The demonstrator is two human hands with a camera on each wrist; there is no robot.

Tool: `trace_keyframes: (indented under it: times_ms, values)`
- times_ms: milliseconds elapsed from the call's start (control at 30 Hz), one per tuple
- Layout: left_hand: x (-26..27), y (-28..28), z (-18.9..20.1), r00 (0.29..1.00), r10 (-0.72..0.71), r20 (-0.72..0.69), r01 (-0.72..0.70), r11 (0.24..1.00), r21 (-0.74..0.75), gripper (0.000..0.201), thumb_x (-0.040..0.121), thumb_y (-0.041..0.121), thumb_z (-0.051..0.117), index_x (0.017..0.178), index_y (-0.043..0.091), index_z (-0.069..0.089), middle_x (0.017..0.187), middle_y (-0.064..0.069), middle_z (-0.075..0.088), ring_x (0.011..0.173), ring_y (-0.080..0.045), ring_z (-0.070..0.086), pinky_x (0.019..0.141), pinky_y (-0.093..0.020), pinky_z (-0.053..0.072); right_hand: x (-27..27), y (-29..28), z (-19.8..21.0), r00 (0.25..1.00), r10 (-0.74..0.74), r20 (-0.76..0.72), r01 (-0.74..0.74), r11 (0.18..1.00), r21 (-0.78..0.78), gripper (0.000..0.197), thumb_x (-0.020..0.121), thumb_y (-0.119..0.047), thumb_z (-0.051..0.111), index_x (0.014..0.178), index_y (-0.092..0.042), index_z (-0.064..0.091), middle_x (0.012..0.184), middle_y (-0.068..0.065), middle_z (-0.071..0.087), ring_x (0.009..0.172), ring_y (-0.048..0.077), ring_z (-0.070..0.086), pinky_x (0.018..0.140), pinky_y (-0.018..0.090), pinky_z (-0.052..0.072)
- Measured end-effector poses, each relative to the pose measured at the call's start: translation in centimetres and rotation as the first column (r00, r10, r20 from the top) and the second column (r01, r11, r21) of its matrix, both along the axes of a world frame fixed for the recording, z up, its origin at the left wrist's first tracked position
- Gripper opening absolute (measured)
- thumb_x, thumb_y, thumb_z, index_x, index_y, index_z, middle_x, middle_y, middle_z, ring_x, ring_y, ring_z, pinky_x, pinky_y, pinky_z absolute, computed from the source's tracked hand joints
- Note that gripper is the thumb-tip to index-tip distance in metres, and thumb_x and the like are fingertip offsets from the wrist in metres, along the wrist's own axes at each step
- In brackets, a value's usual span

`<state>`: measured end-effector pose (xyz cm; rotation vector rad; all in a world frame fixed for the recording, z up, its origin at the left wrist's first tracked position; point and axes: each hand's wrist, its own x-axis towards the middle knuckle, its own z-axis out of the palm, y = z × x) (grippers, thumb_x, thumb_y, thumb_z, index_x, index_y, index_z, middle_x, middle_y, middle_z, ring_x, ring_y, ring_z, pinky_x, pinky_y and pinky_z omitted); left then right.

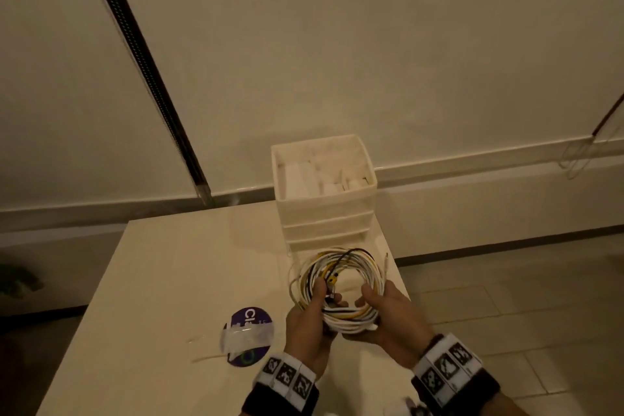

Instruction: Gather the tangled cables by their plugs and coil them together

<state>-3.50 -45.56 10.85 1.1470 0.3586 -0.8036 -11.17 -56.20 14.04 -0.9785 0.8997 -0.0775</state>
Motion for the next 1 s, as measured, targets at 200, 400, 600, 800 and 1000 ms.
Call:
trace_keyframes:
  times_ms: [200, 400, 600, 800, 1000]
  values:
    - [6.1, -6.6, -3.3, 0.996, 0.067, -0.065, -0.054, 0.983, 0.176, 0.050, 0.081, 0.043, 0.075, 0.100, -0.003, 0.067, 0.095, -0.024, 0.073, 0.085, -0.038, 0.071, 0.058, -0.037, 0.057, 7.8, -7.4, -3.3, 0.992, 0.090, -0.084, -0.082, 0.992, 0.091, 0.029, 0.099, -0.018, 0.049, 0.121, 0.001, 0.049, 0.113, 0.029, 0.060, 0.090, 0.044, 0.064, 0.057, 0.053, 0.057]
    - [9.9, -9.0, -7.8, 0.986, 0.017, -0.164, 0.031, 0.958, 0.286, 0.039, 0.085, 0.029, 0.074, 0.103, -0.004, 0.061, 0.099, -0.028, 0.069, 0.087, -0.043, 0.069, 0.074, -0.055, 0.058, 11.4, -11.0, -7.0, 0.943, 0.215, -0.254, -0.163, 0.964, 0.212, 0.018, 0.096, -0.007, 0.048, 0.109, 0.003, 0.055, 0.109, 0.031, 0.061, 0.094, 0.046, 0.063, 0.068, 0.057, 0.056]
    - [12.8, -9.6, -11.4, 0.979, -0.049, -0.200, 0.120, 0.925, 0.360, 0.056, 0.066, 0.033, 0.086, 0.103, -0.001, 0.062, 0.098, -0.027, 0.070, 0.085, -0.045, 0.070, 0.073, -0.063, 0.056, 14.1, -12.3, -9.5, 0.867, 0.312, -0.389, -0.260, 0.948, 0.181, 0.016, 0.092, -0.008, 0.050, 0.104, 0.000, 0.056, 0.108, 0.029, 0.065, 0.095, 0.044, 0.065, 0.069, 0.052, 0.057]
    - [14.4, -9.8, -11.6, 0.953, -0.184, -0.242, 0.269, 0.880, 0.392, 0.055, 0.070, 0.032, 0.085, 0.110, 0.000, 0.065, 0.096, -0.025, 0.073, 0.085, -0.043, 0.071, 0.075, -0.060, 0.058, 15.7, -13.0, -10.8, 0.842, 0.332, -0.425, -0.270, 0.942, 0.200, 0.024, 0.093, -0.009, 0.041, 0.112, -0.002, 0.054, 0.114, 0.029, 0.064, 0.099, 0.043, 0.065, 0.079, 0.055, 0.056]
    - [16.1, -10.1, -18.2, 0.940, -0.267, -0.212, 0.337, 0.823, 0.458, 0.099, 0.043, 0.079, 0.078, 0.110, 0.007, 0.068, 0.097, -0.020, 0.075, 0.087, -0.041, 0.072, 0.077, -0.058, 0.058, 15.7, -13.7, -11.8, 0.789, 0.376, -0.486, -0.397, 0.916, 0.062, 0.019, 0.093, -0.012, 0.048, 0.106, -0.003, 0.057, 0.100, 0.026, 0.069, 0.078, 0.037, 0.071, 0.069, 0.049, 0.060]
